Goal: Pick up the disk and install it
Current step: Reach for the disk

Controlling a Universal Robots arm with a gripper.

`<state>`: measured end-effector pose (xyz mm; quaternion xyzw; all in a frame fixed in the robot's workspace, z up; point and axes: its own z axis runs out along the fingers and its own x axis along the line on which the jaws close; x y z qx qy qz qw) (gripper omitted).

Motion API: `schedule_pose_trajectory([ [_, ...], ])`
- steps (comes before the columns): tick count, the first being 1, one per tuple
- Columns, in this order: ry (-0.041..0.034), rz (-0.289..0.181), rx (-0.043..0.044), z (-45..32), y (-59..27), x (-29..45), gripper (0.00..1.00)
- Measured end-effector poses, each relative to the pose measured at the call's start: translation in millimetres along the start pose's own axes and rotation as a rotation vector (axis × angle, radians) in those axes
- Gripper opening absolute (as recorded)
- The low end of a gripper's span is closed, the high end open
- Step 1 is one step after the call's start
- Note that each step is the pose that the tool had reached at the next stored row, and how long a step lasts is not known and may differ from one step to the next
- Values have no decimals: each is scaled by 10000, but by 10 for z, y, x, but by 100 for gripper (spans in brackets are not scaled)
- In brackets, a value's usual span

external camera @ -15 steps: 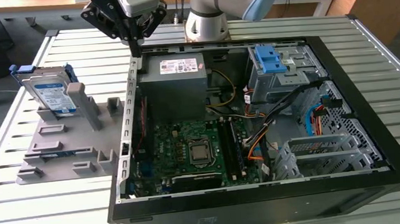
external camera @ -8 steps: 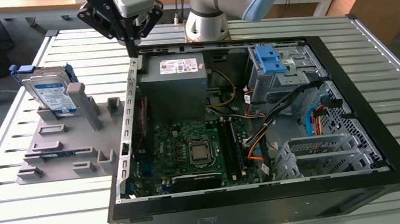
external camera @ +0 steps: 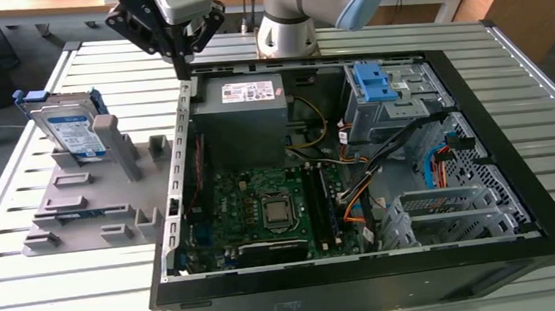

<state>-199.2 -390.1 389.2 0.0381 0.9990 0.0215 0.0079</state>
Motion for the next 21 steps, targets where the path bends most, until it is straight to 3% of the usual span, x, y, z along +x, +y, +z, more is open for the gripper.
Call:
schedule_pose_trajectory([
  [21,15,-1,1,10,-2,117,11],
])
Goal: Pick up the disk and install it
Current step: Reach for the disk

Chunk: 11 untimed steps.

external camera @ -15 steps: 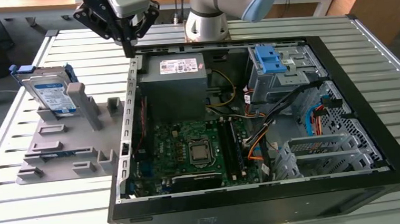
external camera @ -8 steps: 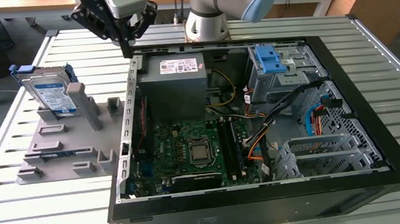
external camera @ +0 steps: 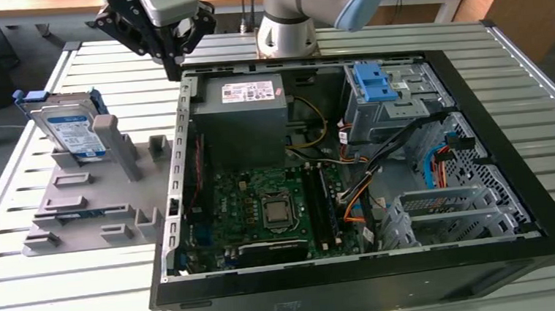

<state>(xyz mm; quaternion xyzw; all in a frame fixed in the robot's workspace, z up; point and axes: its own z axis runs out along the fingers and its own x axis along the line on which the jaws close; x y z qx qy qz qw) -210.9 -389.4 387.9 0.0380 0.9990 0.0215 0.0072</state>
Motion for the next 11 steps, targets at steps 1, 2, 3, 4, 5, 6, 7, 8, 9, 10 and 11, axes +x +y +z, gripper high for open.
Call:
schedule_pose_trajectory([
  [1,1,0,0,0,0,6,11],
  [2,2,0,0,1,1,11,11],
  [3,3,0,0,2,1,16,11],
  [4,3,0,0,2,1,21,11],
  [5,5,0,0,3,1,26,11],
  [6,5,1,0,4,2,31,11],
  [7,7,0,1,4,2,36,11],
  [8,8,1,1,5,3,41,11],
  [9,9,0,1,5,3,46,11],
  [10,9,0,1,6,3,51,11],
  [11,10,0,1,7,4,56,11],
])
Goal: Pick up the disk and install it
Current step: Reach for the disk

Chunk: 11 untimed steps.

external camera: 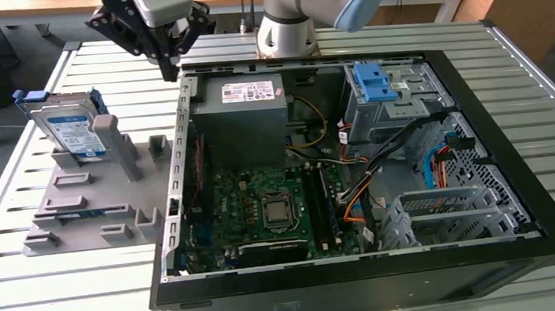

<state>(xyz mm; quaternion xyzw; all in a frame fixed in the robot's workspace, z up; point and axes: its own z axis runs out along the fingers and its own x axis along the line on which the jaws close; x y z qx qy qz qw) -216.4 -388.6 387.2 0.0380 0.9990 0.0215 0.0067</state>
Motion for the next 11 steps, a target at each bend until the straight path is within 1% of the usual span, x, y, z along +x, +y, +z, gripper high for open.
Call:
schedule_pose_trajectory([
  [4,2,0,0,2,1,18,11],
  [11,3,1,0,2,1,26,11],
])
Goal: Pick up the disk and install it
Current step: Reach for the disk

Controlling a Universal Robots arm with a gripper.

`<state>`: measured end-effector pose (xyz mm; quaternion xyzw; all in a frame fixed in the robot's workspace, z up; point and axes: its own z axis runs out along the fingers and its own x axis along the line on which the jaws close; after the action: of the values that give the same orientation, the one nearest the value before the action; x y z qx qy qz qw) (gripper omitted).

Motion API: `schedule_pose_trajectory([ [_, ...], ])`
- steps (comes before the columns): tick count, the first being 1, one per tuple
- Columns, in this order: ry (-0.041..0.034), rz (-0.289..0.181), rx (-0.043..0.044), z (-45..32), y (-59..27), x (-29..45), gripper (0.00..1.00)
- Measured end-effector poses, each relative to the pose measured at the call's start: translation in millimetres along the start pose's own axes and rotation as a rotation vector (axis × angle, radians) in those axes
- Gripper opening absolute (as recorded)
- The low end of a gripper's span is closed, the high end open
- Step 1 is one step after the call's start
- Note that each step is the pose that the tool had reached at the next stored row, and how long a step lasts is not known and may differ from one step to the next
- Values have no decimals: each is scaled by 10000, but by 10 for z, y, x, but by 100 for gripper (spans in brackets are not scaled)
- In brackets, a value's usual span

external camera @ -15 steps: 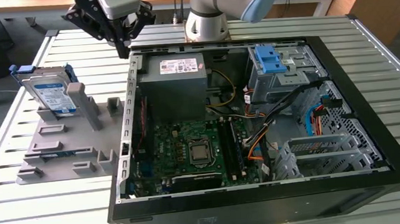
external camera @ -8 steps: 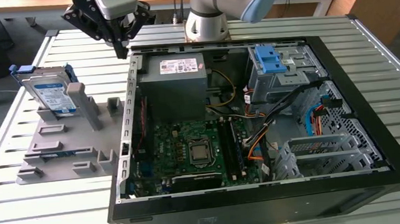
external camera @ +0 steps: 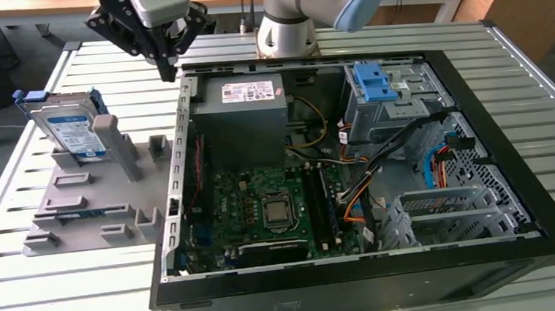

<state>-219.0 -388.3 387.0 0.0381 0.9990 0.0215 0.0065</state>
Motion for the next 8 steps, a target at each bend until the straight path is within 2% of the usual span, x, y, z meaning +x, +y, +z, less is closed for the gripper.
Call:
schedule_pose_trajectory([
  [8,0,-1,-1,2,5,46,11],
])
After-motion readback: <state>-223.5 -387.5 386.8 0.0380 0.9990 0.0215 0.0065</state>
